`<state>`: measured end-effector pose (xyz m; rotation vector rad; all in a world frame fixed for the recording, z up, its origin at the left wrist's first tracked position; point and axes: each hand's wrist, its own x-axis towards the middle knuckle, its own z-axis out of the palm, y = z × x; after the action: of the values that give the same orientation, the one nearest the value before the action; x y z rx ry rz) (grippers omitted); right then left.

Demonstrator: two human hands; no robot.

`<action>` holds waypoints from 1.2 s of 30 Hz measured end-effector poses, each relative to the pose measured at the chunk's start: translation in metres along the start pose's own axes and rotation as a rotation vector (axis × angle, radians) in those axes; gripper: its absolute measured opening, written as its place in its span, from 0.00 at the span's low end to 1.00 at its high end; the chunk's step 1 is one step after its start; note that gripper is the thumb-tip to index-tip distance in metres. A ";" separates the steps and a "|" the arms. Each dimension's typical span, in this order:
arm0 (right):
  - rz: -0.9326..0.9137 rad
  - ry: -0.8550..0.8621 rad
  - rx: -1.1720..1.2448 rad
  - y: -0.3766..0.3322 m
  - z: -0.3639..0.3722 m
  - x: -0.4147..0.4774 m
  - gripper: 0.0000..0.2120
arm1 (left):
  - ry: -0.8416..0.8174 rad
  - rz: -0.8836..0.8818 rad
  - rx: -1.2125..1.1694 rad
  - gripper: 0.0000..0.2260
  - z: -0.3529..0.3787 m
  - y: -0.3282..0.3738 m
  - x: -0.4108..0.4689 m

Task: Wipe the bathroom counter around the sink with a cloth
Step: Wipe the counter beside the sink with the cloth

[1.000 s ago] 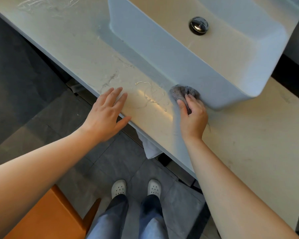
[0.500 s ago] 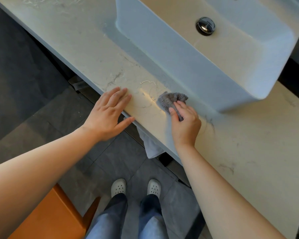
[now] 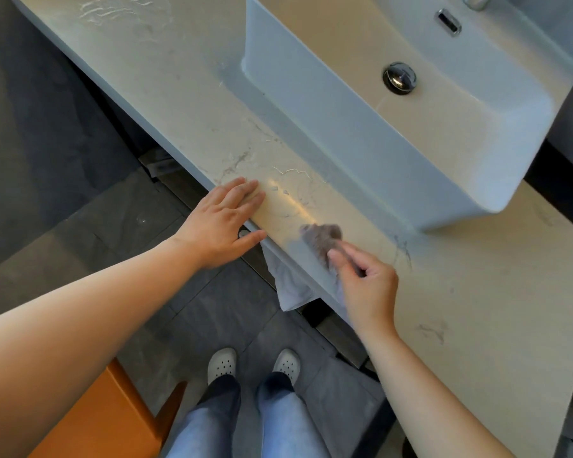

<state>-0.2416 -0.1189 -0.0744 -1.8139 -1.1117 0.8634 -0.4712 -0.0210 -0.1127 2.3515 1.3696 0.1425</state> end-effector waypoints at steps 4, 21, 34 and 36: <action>-0.132 0.215 -0.116 -0.012 0.003 0.057 0.13 | 0.015 0.001 0.019 0.35 0.001 -0.001 0.000; -0.504 0.058 -0.446 0.022 0.041 0.131 0.13 | 0.053 -0.091 0.013 0.33 0.008 0.013 0.001; -0.506 0.059 -0.389 0.019 0.048 0.117 0.12 | 0.176 -0.195 0.024 0.29 -0.007 0.007 0.006; -0.508 0.039 -0.394 0.021 0.049 0.101 0.12 | 0.167 -0.254 0.061 0.31 -0.011 -0.002 0.007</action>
<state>-0.2380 -0.0179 -0.1277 -1.7129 -1.7079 0.3211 -0.4720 -0.0109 -0.1044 2.2309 1.7626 0.2299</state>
